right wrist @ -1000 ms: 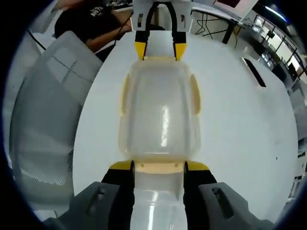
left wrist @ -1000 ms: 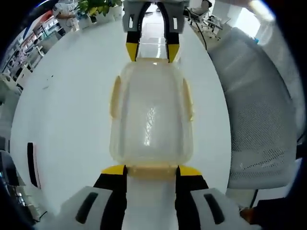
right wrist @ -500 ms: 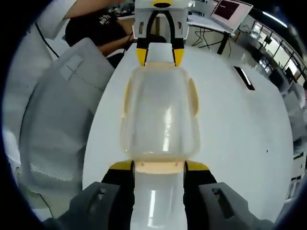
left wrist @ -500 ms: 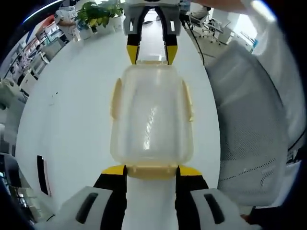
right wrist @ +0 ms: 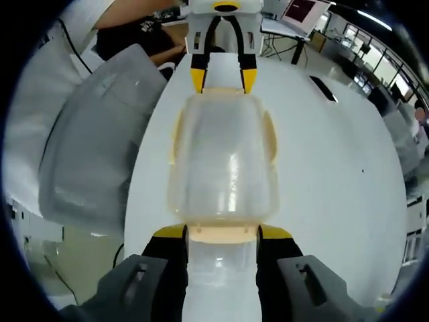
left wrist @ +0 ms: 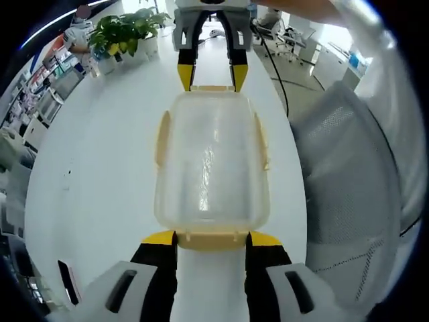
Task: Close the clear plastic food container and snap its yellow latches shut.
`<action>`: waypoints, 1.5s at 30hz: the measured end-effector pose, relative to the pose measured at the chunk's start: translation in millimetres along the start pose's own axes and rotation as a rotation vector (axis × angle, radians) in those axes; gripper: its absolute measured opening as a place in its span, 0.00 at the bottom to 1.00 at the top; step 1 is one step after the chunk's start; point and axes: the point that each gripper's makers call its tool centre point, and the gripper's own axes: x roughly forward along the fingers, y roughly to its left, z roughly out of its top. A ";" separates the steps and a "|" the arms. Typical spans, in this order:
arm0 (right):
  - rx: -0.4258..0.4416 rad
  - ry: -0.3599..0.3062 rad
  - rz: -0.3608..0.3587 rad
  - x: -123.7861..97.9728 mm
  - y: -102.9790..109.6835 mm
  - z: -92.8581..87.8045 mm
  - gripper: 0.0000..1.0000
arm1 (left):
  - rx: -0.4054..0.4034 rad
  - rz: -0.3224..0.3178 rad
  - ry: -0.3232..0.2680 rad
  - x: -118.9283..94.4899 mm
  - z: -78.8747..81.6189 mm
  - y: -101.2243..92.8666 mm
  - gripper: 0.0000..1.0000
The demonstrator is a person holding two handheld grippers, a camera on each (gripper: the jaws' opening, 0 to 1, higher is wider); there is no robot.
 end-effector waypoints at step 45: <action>0.035 0.075 0.033 10.0 5.9 -82.5 0.36 | 0.041 -0.055 0.098 63.8 46.2 -4.4 0.34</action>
